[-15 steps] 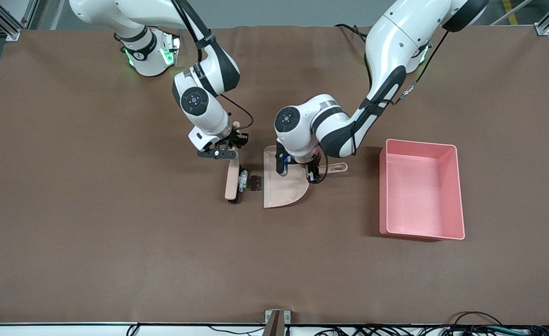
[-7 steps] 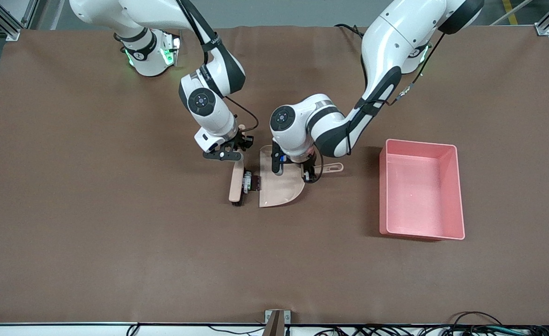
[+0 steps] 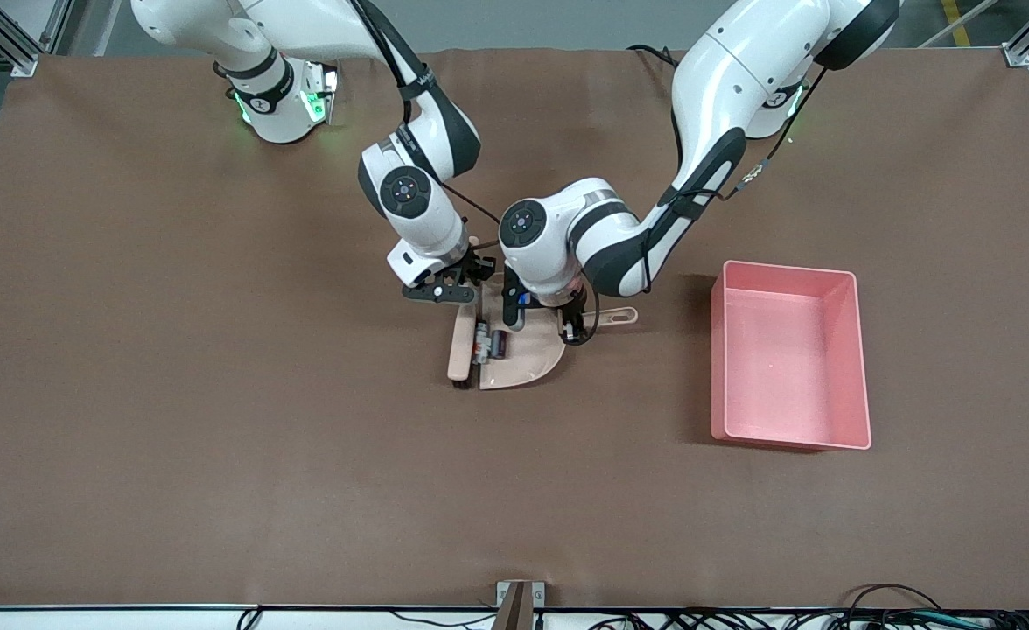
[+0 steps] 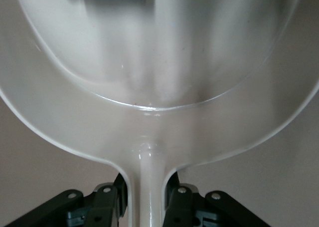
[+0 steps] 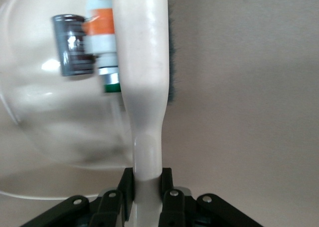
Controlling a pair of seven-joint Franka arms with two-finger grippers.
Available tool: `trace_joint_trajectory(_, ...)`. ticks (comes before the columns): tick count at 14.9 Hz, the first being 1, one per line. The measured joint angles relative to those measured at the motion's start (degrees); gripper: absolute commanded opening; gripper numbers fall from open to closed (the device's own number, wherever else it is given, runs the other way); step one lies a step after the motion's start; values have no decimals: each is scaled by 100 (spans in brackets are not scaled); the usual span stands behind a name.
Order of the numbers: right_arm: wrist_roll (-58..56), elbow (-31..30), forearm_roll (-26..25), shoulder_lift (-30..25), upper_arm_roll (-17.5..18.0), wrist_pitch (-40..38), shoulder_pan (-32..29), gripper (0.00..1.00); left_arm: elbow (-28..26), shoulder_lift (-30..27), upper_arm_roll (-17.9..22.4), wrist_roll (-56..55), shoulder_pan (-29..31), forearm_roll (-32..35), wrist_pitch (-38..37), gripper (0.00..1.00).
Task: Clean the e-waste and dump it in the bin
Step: 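Sweep the capacitor and white part into the dustpan with the right gripper, then lower the brush onto the table with the right gripper and withdraw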
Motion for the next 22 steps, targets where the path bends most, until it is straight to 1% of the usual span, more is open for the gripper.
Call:
trace_joint_trajectory(5, 226, 379, 19, 211, 0, -157, 141, 0, 104, 60, 0, -91, -36, -11, -20, 10)
trace_joint_trajectory(10, 274, 542, 175, 214, -6, -488, 158, 0, 132, 78, 0, -141, -29, -23, -16, 10)
trace_joint_trajectory(12, 275, 609, 317, 202, -34, -662, 151, 0, 150, 89, 1, -162, -20, -23, 9, 10)
trace_joint_trajectory(15, 274, 711, 448, 56, -83, -1036, 110, 0, 188, 122, 3, -208, 47, -23, 104, 10)
trace_joint_trajectory(17, 150, 692, 555, -132, -94, -1249, -116, 0, 216, 145, 14, -253, 79, -25, 317, 10)
trace_joint_trajectory(20, -854, 426, 1151, -451, -129, -1402, -670, 0, 220, 188, 17, -253, 110, -25, 663, 10)
trace_joint_trajectory(22, -1365, 223, 1233, -610, -156, -1644, -1003, 0, 220, 194, 14, -254, 110, -49, 869, 10)
